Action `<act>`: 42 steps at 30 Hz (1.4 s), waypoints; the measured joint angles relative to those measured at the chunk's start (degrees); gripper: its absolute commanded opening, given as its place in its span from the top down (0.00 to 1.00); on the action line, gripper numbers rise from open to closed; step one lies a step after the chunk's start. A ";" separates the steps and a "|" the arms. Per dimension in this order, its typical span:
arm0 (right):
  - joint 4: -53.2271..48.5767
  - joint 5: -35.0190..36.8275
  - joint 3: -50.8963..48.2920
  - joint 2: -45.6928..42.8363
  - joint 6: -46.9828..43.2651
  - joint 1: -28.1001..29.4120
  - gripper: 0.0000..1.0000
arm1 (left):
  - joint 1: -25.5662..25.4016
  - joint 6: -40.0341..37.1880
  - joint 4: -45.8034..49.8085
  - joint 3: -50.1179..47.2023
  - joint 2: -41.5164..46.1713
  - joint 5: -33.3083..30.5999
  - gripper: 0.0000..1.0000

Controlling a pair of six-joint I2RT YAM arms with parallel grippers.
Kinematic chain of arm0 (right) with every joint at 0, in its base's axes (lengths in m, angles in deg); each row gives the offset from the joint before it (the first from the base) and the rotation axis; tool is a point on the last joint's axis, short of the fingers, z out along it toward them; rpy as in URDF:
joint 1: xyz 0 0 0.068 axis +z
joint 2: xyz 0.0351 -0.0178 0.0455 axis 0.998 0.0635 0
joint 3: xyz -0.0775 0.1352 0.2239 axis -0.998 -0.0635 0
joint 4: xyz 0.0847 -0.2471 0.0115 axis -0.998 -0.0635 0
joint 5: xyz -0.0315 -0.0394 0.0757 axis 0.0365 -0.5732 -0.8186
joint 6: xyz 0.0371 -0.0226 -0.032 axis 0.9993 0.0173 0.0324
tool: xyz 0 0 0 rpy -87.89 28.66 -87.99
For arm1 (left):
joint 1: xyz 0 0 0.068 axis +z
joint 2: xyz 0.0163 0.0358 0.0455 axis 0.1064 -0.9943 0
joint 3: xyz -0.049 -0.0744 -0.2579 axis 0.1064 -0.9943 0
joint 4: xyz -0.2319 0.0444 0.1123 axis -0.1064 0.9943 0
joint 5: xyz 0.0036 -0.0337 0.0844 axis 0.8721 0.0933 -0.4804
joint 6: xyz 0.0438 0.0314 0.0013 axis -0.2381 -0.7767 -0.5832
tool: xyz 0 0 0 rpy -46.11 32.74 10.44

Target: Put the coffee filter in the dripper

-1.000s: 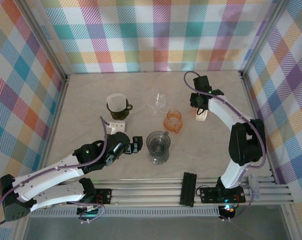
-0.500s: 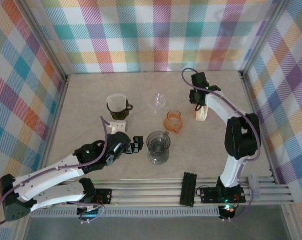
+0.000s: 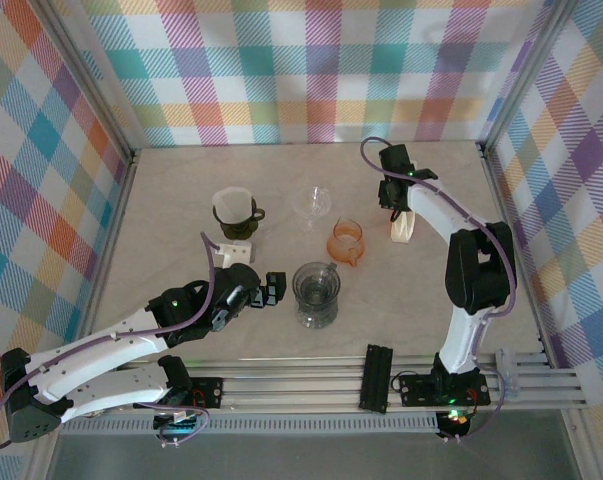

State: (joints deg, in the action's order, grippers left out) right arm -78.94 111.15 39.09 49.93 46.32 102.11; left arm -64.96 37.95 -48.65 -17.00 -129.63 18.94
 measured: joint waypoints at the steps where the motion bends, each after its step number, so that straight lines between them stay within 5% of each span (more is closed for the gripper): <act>1: 0.02 0.13 0.13 0.15 -0.04 0.00 0.76 | 0.00 0.00 0.00 0.00 0.00 0.00 0.00; 13: 0.09 0.94 0.15 0.24 -1.31 0.00 0.82 | 0.00 0.00 0.00 0.00 0.00 0.02 0.00; 21: 0.15 1.79 0.15 0.22 -2.16 0.00 1.00 | 0.00 0.00 0.00 -0.02 0.02 0.00 0.00; 42: 0.92 -0.26 -9.46 -16.37 -1.97 2.91 1.00 | 0.00 -0.02 0.00 -0.50 1.20 0.39 0.00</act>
State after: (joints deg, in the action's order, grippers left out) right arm -78.02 110.89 29.63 33.56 44.35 105.02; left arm -64.96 37.93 -48.65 -17.50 -128.43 19.33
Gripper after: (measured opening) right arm 0.061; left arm 0.999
